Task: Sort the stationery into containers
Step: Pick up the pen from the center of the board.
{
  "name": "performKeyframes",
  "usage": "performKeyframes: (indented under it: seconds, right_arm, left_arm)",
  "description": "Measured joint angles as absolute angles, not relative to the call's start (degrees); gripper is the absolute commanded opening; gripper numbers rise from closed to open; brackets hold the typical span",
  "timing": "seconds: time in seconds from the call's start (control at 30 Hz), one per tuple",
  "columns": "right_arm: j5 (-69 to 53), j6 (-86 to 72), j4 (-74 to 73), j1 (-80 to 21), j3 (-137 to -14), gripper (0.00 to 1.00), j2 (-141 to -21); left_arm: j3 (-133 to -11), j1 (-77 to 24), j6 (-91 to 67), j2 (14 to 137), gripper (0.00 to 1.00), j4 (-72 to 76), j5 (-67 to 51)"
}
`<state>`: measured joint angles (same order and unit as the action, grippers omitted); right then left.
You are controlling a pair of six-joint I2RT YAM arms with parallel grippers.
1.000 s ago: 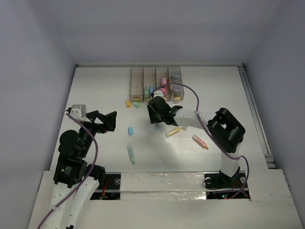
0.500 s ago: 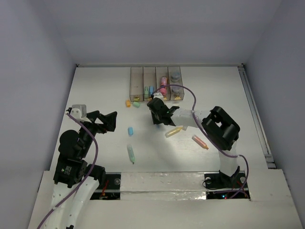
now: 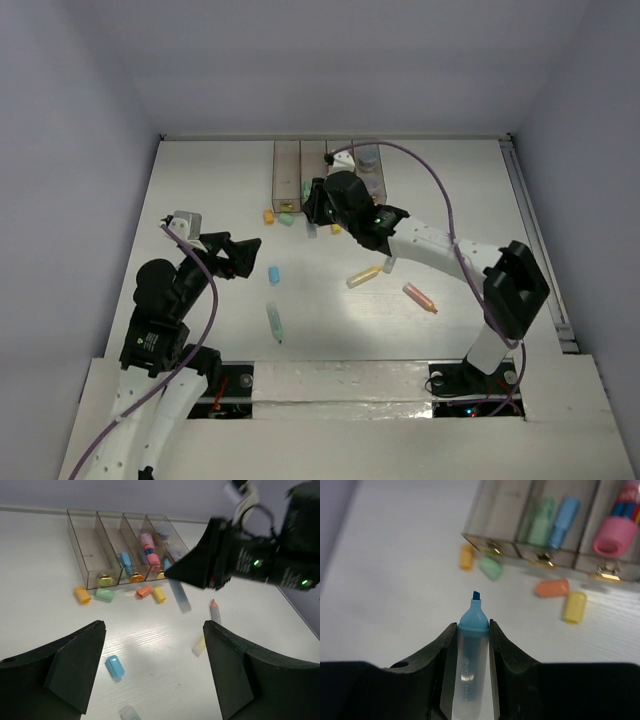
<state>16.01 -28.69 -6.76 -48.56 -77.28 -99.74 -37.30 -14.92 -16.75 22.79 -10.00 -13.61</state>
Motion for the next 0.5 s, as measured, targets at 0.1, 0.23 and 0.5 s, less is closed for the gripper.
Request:
performKeyframes:
  seconds: [0.1, 0.23, 0.5]
  right_arm:
    - [14.3, -30.5, -1.5, -49.3, -78.6, 0.14, -96.2]
    - [13.1, -31.9, 4.2, -51.9, -79.0, 0.14, -94.1]
    - [12.2, -32.4, 10.7, -58.6, -79.0, 0.15, -94.3]
  left_arm:
    - [-37.1, -14.9, -16.8, 24.1, 0.73, -9.6, -15.2]
    - [-37.1, -14.9, -16.8, 26.5, 0.73, -9.2, -16.6]
    - [-37.1, -14.9, -16.8, 28.8, 0.68, -9.1, -18.5]
